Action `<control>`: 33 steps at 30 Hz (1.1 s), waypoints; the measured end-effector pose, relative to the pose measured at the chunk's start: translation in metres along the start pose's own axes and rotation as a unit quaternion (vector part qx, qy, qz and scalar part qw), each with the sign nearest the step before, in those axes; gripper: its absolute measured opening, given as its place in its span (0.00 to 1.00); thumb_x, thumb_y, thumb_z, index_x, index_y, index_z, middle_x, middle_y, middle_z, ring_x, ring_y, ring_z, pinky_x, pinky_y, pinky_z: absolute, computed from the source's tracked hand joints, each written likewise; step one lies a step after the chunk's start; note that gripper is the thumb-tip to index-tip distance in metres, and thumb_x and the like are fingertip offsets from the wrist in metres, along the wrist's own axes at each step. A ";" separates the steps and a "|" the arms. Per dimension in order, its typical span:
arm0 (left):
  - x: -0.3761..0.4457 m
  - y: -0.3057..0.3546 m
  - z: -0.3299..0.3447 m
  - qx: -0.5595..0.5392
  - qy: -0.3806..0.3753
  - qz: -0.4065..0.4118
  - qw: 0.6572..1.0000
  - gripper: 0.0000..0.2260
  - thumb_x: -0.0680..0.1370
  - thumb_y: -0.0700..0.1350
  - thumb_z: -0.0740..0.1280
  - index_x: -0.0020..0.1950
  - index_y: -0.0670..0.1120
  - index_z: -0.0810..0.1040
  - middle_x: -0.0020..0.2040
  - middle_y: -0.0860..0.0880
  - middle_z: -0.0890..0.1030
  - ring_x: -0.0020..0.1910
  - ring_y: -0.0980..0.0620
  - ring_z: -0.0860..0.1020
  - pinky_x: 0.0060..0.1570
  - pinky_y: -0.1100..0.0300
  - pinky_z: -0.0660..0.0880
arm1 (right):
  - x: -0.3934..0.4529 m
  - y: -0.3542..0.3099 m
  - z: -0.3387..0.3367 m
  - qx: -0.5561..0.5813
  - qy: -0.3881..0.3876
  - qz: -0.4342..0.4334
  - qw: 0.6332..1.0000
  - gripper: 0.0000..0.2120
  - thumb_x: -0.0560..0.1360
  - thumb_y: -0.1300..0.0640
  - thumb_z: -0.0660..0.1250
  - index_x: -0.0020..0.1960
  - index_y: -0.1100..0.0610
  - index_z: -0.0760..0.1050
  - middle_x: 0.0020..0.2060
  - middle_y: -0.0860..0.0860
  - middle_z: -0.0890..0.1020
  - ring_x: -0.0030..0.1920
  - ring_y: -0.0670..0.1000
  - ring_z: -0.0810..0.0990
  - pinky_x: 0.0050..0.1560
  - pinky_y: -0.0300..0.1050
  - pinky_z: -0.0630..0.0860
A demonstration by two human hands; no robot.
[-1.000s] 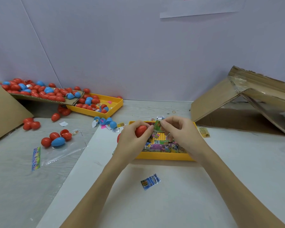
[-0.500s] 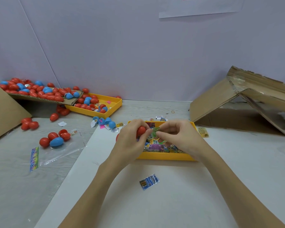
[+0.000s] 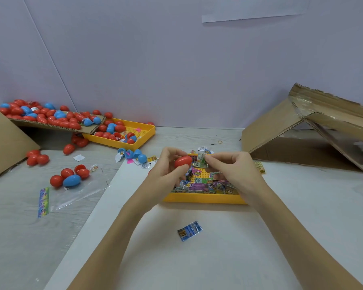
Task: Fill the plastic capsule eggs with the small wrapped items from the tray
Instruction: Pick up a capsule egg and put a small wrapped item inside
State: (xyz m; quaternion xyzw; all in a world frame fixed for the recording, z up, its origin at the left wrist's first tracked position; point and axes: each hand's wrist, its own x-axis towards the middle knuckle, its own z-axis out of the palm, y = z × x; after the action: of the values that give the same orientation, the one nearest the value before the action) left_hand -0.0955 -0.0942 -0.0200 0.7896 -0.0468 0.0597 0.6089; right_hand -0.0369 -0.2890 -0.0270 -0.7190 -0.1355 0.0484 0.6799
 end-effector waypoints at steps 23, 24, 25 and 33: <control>0.000 -0.008 0.018 0.020 0.061 0.061 0.996 0.10 0.79 0.44 0.72 0.58 0.47 0.75 0.52 0.47 0.83 0.46 0.47 0.85 0.49 0.49 0.84 | -0.005 -0.002 0.012 -0.141 0.085 -0.024 0.986 0.11 0.80 0.49 0.70 0.45 0.52 0.88 0.33 0.49 0.87 0.35 0.51 0.86 0.45 0.53 0.85; 0.000 -0.008 0.018 0.025 0.063 0.065 0.996 0.10 0.79 0.44 0.72 0.58 0.48 0.75 0.52 0.48 0.83 0.47 0.47 0.85 0.49 0.48 0.84 | -0.006 -0.002 0.013 -0.154 0.086 -0.033 0.984 0.11 0.80 0.49 0.70 0.44 0.51 0.88 0.32 0.49 0.86 0.35 0.51 0.85 0.45 0.52 0.85; 0.000 -0.008 0.018 0.032 0.066 0.068 0.995 0.10 0.79 0.45 0.72 0.58 0.49 0.75 0.52 0.48 0.82 0.47 0.47 0.85 0.50 0.47 0.83 | -0.006 -0.003 0.013 -0.166 0.088 -0.043 0.981 0.11 0.80 0.49 0.70 0.43 0.51 0.88 0.31 0.50 0.86 0.34 0.51 0.85 0.45 0.52 0.84; 0.002 -0.011 0.019 0.076 0.086 0.073 0.991 0.10 0.79 0.47 0.72 0.58 0.49 0.75 0.53 0.49 0.82 0.49 0.47 0.84 0.49 0.46 0.83 | -0.007 -0.003 0.015 -0.225 0.074 -0.067 0.969 0.15 0.81 0.51 0.68 0.41 0.56 0.87 0.31 0.52 0.86 0.34 0.51 0.83 0.41 0.45 0.80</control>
State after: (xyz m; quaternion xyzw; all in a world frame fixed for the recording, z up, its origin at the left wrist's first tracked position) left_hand -0.0912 -0.1099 -0.0352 0.8200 -0.0472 0.1754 0.5428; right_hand -0.0476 -0.2760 -0.0261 -0.8443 -0.1403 -0.0826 0.5106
